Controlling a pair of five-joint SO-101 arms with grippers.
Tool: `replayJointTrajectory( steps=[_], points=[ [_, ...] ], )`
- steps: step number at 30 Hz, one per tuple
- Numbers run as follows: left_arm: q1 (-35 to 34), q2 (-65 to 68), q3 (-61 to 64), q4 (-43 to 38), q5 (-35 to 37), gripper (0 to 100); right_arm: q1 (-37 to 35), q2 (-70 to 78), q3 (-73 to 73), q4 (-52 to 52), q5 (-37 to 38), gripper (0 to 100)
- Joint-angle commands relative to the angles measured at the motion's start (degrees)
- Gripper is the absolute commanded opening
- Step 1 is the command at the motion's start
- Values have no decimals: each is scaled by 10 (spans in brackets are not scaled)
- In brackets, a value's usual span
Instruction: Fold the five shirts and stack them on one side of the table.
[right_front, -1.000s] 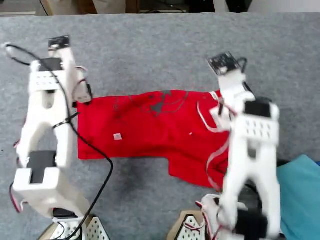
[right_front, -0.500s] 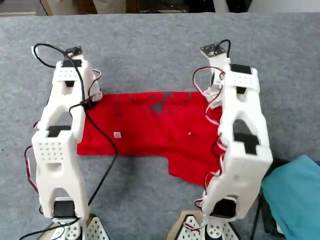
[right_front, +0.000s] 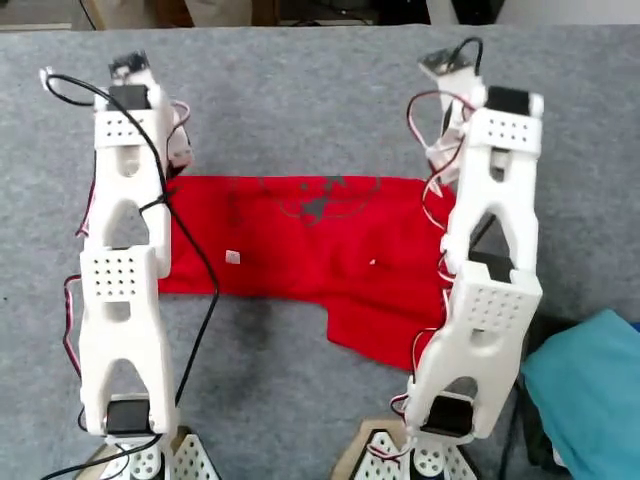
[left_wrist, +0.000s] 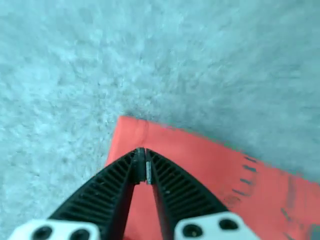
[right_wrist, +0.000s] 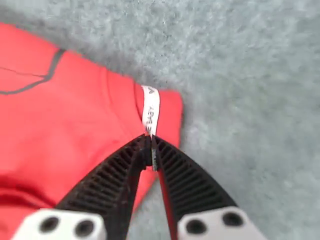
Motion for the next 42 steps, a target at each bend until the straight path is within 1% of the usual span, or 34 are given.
replayJointTrajectory(
  steps=[1, 3, 6, 10, 12, 17, 20, 23, 25, 27, 29, 31, 34, 37, 40, 42],
  points=[
    [6, -15, -100, 42, 2, 19, -10, -3, -135, 94, 5, 5],
    [5, -27, -101, 42, -10, 19, -12, -3, -181, 133, 11, 5],
    [10, -56, -54, 43, -61, 19, -13, -22, -159, 131, 8, 5],
    [12, -130, 48, 43, -92, 19, -50, -88, -27, 126, -9, 5],
    [13, -182, 105, 43, -104, 19, -73, -138, 55, 104, -11, 5],
    [21, -335, 304, 29, -107, 19, -118, -282, 324, -32, -32, 5],
    [10, -398, 435, -40, -107, 19, -133, -341, 481, -128, -49, 5],
    [0, -444, 571, -114, -107, 19, -143, -352, 582, -191, -51, 5],
    [-1, -475, 663, -160, -109, 19, -145, -345, 621, -222, -51, 5],
    [-1, -502, 756, -230, -110, 19, -145, -335, 642, -248, -50, 5],
    [-2, -526, 846, -308, -110, 19, -145, -323, 648, -257, -47, 5],
    [-2, -547, 913, -367, -110, 19, -145, -312, 648, -256, -47, 5],
    [-2, -562, 985, -439, -107, 19, -147, -308, 651, -244, -44, 5],
    [-2, -564, 1032, -487, -106, 19, -157, -308, 659, -218, -26, 5],
    [-4, -568, 1058, -514, -106, 19, -172, -308, 688, -221, -26, 5],
    [-14, -568, 1056, -517, -105, 19, -185, -309, 710, -225, -26, 5]
  ],
)
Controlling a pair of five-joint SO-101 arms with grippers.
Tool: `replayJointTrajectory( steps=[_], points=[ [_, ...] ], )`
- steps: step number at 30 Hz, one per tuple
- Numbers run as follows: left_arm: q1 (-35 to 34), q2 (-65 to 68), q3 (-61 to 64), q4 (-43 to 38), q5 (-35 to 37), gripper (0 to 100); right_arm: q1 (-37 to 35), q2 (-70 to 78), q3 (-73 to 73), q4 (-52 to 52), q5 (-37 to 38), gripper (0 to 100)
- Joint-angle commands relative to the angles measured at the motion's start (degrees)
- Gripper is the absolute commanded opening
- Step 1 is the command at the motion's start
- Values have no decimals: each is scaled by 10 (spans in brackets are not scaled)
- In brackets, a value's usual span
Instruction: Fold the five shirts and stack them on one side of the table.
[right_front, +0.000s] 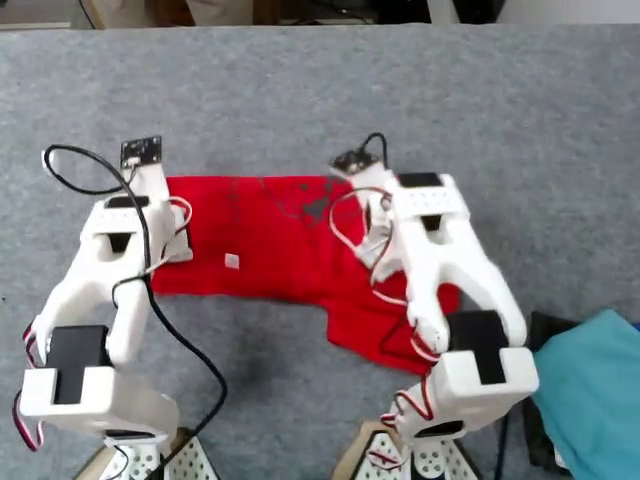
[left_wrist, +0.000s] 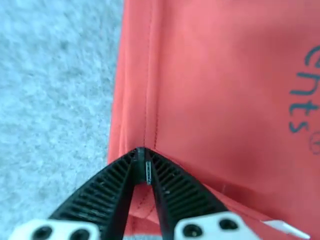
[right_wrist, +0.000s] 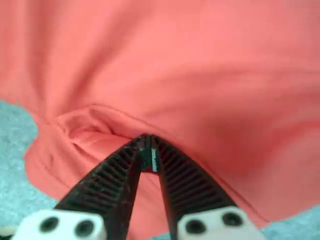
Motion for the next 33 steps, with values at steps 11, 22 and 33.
replayJointTrajectory(
  steps=[11, 22, 33],
  points=[
    [-19, -15, 4, -18, 15, 19, -47, -209, 196, -12, 0, 5],
    [-18, -15, 4, -18, 14, 19, -51, -273, 252, 22, 65, 5],
    [-18, -15, 2, -18, 18, 19, 21, -298, 122, 76, 82, 5]
  ],
)
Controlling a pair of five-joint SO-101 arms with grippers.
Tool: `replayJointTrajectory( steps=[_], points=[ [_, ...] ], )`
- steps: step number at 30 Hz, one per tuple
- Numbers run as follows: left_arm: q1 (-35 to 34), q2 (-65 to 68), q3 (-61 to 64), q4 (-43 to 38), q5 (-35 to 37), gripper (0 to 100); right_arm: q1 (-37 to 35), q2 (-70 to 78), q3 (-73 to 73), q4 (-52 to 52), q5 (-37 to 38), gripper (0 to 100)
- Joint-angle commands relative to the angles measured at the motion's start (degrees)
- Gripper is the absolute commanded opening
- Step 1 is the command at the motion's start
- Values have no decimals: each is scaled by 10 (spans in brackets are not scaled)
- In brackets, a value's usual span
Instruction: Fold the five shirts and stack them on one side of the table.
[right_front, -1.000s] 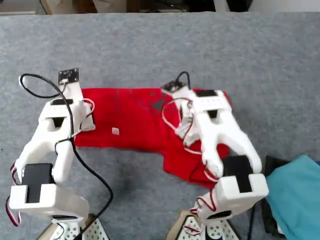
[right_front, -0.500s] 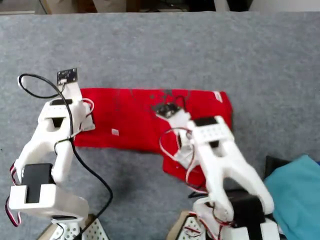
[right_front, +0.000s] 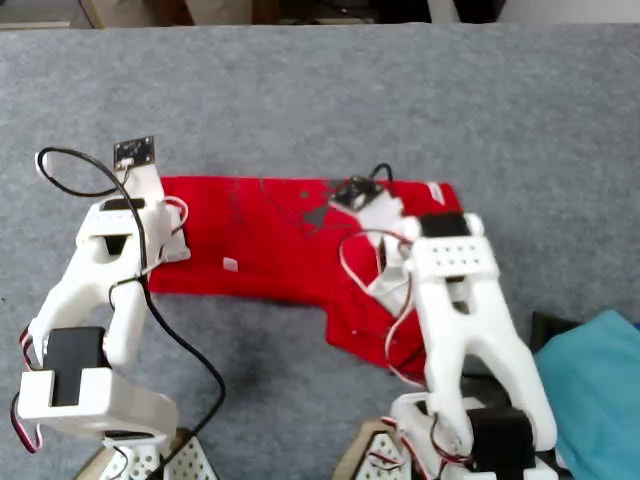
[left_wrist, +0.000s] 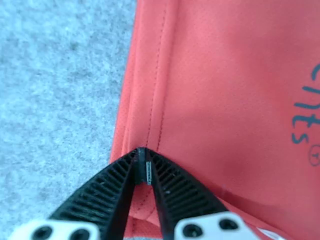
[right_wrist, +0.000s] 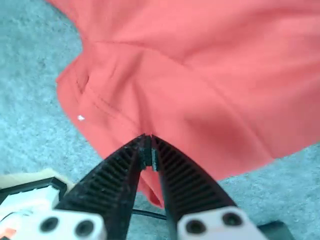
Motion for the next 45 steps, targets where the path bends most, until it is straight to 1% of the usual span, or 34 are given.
replayJointTrajectory(
  steps=[1, 5, 9, 13, 17, 20, 23, 25, 29, 32, 34, 38, 41, 45],
  points=[
    [-11, -15, -4, -10, 4, 19, 4, -15, -21, -7, 10, 5],
    [-12, -15, -22, 5, 4, 19, 2, 7, 42, -51, 18, 5],
    [-12, -15, -61, 55, 2, 19, -3, 16, 116, -102, 39, 5],
    [-12, -15, -95, 88, 1, 19, -32, -6, 158, -100, 41, 5],
    [-11, -15, -103, 92, 1, 19, -77, -41, 204, -94, 67, 5],
    [-12, -15, -103, 92, 1, 19, -70, -54, 220, -88, 95, 5],
    [-12, -15, -105, 92, 1, 19, -35, -59, 204, -83, 119, 5],
    [-17, -16, -113, 98, 1, 19, -15, -59, 158, -40, 128, 5],
    [-63, -28, -169, 161, 7, 19, 10, -59, 21, 44, 133, 5],
    [-97, -32, -210, 201, 12, 19, 6, -53, -58, 62, 130, 5],
    [-108, -29, -228, 207, 12, 19, -15, -36, -74, 57, 127, 5],
    [-103, -28, -236, 206, 17, 19, -56, 31, -62, 15, 86, 5],
    [-76, -27, -232, 206, 38, 19, -96, 73, -36, -30, 63, 5],
    [-9, -16, -204, 205, 54, 19, -155, 103, -3, -69, 41, 5]
  ],
)
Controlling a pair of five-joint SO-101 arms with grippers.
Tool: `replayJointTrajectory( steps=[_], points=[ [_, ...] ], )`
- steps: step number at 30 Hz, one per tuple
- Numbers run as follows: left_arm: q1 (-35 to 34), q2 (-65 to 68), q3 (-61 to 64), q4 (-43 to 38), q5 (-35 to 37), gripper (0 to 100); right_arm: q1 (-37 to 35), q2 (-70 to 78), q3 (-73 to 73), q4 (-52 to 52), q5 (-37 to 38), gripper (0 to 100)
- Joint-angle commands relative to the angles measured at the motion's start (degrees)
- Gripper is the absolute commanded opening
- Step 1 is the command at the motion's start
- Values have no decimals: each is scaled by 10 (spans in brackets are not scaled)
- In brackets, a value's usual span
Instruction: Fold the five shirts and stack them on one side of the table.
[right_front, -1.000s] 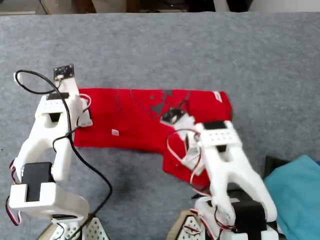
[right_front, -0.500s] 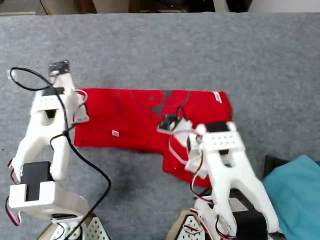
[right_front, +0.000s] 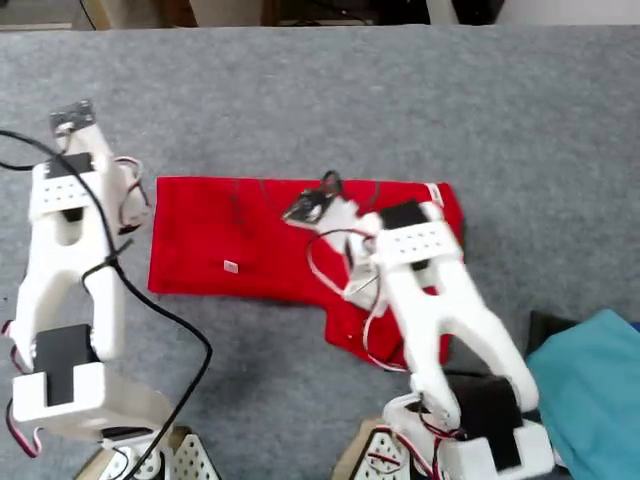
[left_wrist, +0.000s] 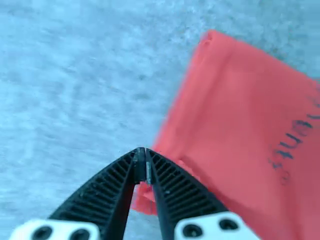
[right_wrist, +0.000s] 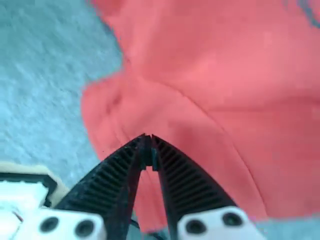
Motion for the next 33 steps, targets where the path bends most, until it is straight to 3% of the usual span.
replayJointTrajectory(
  steps=[1, 9, 14, 22, 28, 33],
  points=[
    [61, -7, 4, -2, 13, 19, -46, 21, 22, -33, -16, 5],
    [92, 105, 34, -108, 25, 19, -69, 25, 78, -44, 2, 5],
    [79, 167, -29, -39, 25, 19, -39, 11, 47, -33, 4, 5],
    [76, 114, -78, 62, 23, 19, 15, 36, -197, 45, 9, 5],
    [97, 56, -61, 95, 23, 18, 37, 256, -400, 32, 4, 5],
    [116, 46, 6, 70, 23, 18, 42, 459, -624, 41, -32, 5]
  ],
)
